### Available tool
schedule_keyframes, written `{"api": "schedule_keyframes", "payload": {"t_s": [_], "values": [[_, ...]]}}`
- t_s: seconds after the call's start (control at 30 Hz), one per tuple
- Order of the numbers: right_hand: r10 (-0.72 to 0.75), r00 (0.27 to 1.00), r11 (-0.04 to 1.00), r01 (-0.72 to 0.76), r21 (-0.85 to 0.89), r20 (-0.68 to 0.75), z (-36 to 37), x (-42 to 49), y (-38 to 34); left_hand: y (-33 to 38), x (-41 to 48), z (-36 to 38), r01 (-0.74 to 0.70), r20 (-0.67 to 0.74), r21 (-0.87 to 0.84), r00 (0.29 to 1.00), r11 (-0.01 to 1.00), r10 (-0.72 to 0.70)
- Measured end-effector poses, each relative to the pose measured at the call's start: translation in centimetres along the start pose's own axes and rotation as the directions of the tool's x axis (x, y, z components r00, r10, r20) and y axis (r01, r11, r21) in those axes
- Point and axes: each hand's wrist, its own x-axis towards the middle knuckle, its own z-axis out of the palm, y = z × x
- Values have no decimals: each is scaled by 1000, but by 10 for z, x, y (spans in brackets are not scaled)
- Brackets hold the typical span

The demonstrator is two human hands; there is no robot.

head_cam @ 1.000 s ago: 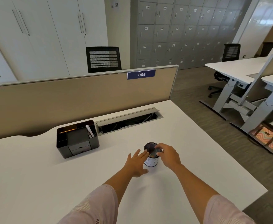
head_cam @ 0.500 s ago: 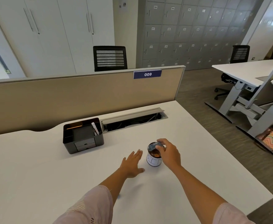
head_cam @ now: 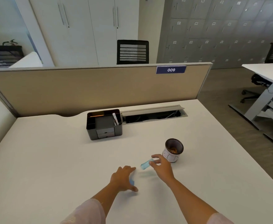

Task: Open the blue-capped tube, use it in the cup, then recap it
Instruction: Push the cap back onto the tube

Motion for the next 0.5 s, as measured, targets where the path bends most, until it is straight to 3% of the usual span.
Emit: {"api": "schedule_keyframes", "payload": {"t_s": [0.3, 0.5], "values": [[163, 984, 983, -168, 72, 69, 14, -17, 9, 9, -14, 19, 14, -197, -267, 978, 964, -69], [170, 980, 978, -181, 102, 104, 20, -20, -1, -4, -26, 10, -52, -242, -606, 963, 793, -122]]}}
